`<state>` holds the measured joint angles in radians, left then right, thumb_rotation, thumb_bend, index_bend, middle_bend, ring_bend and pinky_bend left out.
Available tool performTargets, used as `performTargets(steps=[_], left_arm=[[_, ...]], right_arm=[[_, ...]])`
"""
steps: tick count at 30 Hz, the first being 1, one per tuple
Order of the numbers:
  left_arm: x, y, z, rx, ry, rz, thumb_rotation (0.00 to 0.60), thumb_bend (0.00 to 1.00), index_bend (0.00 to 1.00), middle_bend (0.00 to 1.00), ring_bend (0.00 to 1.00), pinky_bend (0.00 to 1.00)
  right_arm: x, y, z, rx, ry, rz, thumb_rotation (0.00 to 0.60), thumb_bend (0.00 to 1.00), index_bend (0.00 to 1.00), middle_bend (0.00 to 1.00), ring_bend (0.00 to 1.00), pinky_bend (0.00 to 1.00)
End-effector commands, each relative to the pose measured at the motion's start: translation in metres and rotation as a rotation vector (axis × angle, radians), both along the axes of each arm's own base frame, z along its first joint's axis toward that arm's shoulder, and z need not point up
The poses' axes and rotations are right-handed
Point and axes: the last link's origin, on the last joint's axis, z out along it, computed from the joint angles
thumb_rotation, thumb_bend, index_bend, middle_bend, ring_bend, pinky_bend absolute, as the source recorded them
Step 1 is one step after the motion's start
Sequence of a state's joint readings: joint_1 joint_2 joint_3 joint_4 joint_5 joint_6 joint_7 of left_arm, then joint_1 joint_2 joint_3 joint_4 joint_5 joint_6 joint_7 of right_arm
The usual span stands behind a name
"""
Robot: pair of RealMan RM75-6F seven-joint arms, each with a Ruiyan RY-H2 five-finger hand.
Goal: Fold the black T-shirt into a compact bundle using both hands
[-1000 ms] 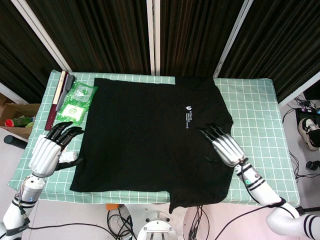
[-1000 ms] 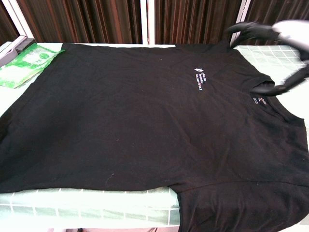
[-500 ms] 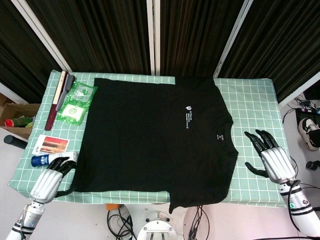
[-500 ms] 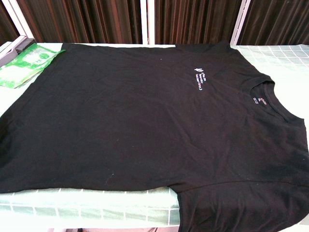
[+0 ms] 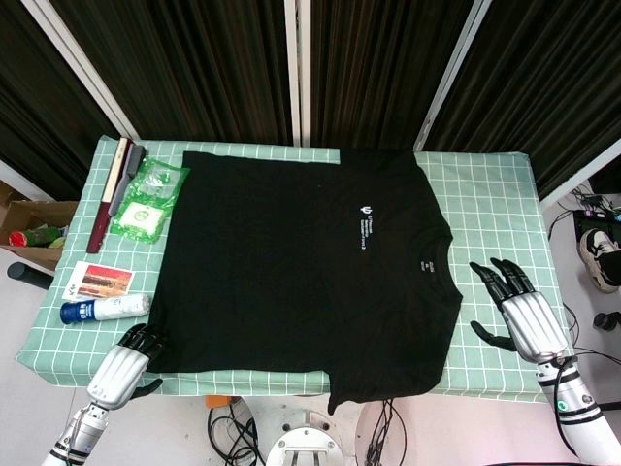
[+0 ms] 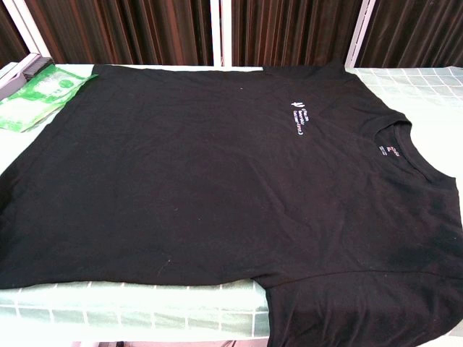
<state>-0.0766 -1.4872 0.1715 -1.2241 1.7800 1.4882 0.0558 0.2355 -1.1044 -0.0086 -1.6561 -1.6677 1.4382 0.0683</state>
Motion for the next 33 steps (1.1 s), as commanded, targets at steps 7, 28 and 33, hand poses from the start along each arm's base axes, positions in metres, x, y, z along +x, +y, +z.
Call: performTargets(steps=[7, 28, 33], left_arm=[[-0.013, 0.007, -0.004, 0.029, 0.032, 0.01, 0.6, 0.19, 0.42, 0.31, 0.18, 0.19], [-0.007, 0.014, -0.003, 0.021, -0.068, -0.007, 0.6, 0.43, 0.5, 0.32, 0.18, 0.21], [-0.005, 0.013, -0.001, 0.032, -0.077, -0.001, 0.6, 0.43, 0.52, 0.34, 0.19, 0.21]], right_arm=[[-0.006, 0.002, 0.0, -0.005, -0.016, -0.018, 0.6, 0.2, 0.07, 0.19, 0.04, 0.12], [-0.016, 0.007, -0.004, 0.015, -0.019, -0.056, 0.6, 0.2, 0.08, 0.19, 0.04, 0.12], [-0.017, 0.008, -0.006, 0.021, -0.018, -0.058, 0.6, 0.2, 0.08, 0.19, 0.04, 0.12]])
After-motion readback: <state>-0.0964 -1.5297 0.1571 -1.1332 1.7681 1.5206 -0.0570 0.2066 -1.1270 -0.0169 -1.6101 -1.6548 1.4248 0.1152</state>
